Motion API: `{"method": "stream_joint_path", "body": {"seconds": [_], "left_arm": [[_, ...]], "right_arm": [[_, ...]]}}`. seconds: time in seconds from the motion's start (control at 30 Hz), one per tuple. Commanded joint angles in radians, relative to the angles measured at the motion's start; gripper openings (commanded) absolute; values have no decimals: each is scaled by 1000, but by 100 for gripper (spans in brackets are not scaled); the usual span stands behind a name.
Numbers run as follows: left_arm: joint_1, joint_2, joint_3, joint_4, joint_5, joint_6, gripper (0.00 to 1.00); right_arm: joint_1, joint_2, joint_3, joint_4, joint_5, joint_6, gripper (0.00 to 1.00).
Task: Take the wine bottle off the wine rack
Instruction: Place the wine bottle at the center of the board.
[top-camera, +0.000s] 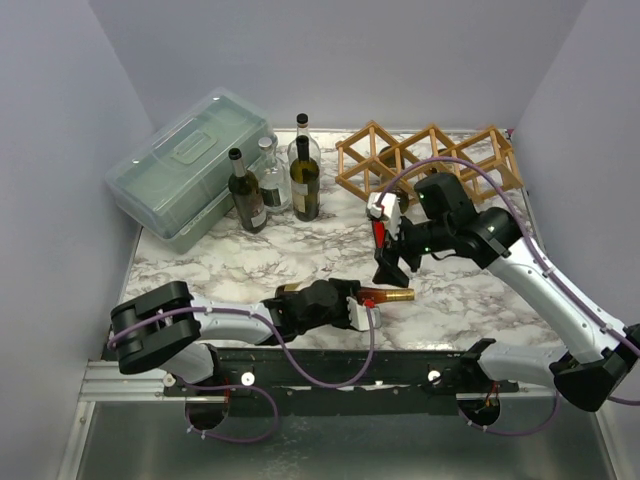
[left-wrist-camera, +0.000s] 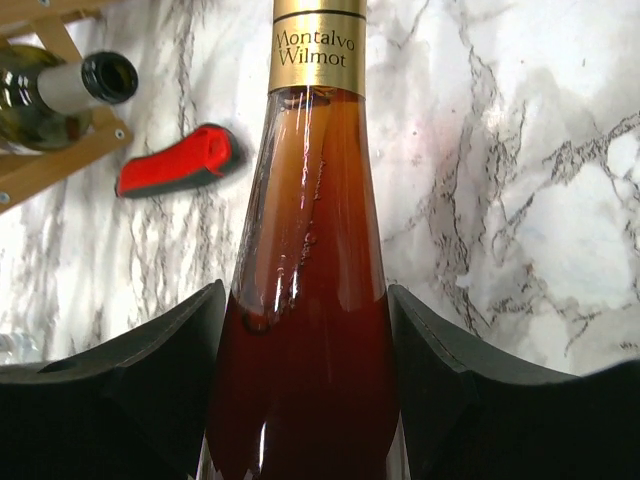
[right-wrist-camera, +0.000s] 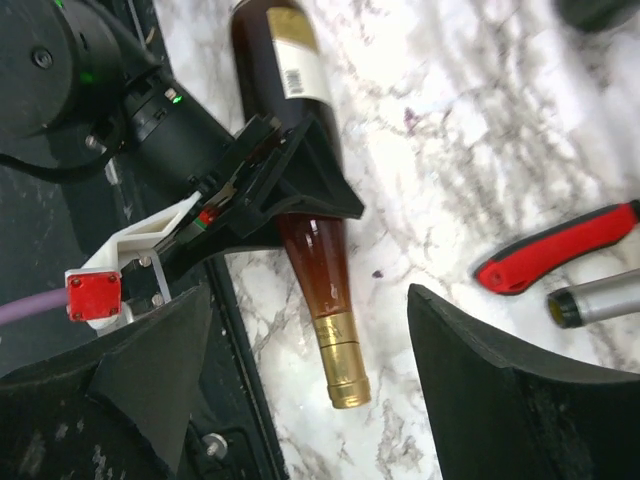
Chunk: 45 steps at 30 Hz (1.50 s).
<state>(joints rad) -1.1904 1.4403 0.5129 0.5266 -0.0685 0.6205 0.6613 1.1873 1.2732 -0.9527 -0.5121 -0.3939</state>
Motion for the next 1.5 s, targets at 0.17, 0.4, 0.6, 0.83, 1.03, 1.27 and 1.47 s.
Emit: {"method": "stream_joint_path", "body": {"seconds": [0.17, 0.4, 0.6, 0.83, 1.03, 1.27, 1.47], "left_arm": [[42, -135, -16, 105, 16, -84, 0], [85, -192, -27, 105, 36, -101, 0], [129, -273, -41, 113, 49, -137, 0], [189, -384, -82, 143, 53, -190, 0], [238, -465, -143, 193, 48, -241, 0], [273, -519, -191, 237, 32, -293, 0], [290, -551, -215, 262, 27, -326, 0]], "right_arm": [[-108, -21, 120, 25, 3, 26, 84], [-140, -39, 10, 96, -3, 79, 84], [-181, -38, 13, 182, -51, 192, 87], [-185, 13, 61, 257, -189, 304, 99], [-185, 76, 54, 345, -234, 389, 99], [-158, 128, 23, 411, -313, 381, 99], [-123, 186, 46, 452, -338, 424, 96]]}}
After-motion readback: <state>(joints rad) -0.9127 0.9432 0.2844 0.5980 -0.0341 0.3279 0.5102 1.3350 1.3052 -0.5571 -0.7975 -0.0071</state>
